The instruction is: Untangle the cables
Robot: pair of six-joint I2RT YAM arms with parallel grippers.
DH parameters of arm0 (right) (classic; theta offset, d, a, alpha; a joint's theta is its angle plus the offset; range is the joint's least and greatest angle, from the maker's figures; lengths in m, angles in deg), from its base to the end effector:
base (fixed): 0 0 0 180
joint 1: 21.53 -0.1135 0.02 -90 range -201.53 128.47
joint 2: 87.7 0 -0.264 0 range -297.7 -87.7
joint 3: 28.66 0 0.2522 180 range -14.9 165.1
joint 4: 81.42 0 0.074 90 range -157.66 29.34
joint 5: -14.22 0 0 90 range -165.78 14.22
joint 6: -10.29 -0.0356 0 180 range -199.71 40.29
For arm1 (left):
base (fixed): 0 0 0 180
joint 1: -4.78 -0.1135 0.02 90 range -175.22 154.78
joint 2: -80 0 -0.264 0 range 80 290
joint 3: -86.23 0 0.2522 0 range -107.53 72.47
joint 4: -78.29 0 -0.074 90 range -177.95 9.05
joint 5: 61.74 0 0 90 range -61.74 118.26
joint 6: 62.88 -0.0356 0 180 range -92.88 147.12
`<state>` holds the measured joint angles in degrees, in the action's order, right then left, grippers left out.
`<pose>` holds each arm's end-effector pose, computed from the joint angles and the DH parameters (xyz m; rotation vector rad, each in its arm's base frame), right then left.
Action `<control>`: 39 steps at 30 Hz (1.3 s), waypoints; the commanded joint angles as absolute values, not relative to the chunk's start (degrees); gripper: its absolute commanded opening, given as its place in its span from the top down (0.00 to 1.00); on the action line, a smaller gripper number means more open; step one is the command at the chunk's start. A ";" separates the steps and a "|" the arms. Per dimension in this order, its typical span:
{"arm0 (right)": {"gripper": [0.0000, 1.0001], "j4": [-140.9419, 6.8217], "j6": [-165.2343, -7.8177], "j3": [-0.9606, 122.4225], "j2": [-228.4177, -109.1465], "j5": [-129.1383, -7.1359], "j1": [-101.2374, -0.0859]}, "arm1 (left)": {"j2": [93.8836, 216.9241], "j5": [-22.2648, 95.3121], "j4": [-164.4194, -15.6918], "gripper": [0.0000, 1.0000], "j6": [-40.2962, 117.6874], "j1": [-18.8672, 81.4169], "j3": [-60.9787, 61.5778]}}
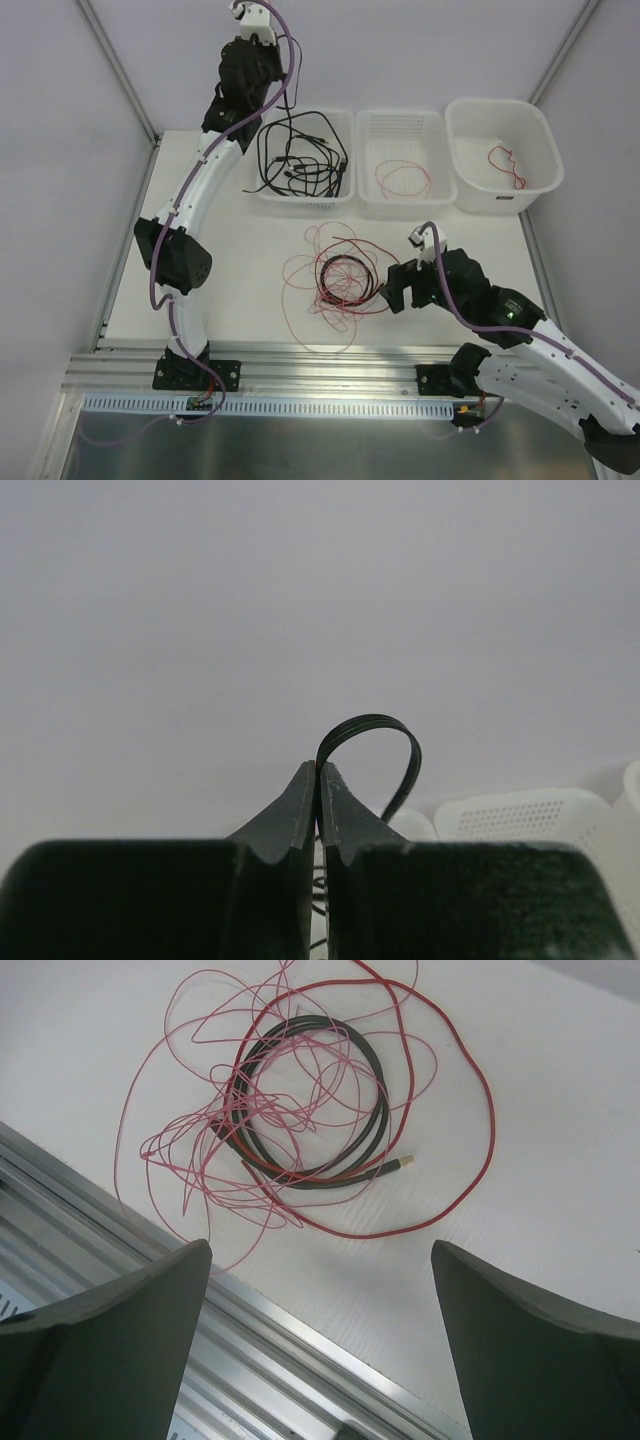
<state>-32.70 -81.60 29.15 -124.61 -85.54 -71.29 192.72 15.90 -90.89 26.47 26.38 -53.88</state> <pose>0.0957 0.1037 0.3111 -0.7417 1.9335 0.3843 0.4213 -0.1586 0.5041 0.0645 1.2889 -0.1753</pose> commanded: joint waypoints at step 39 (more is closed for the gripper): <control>0.06 -29.24 -88.33 29.67 -137.00 -90.65 -62.17 | 144.08 40.47 -78.31 0.01 50.84 30.70 19.54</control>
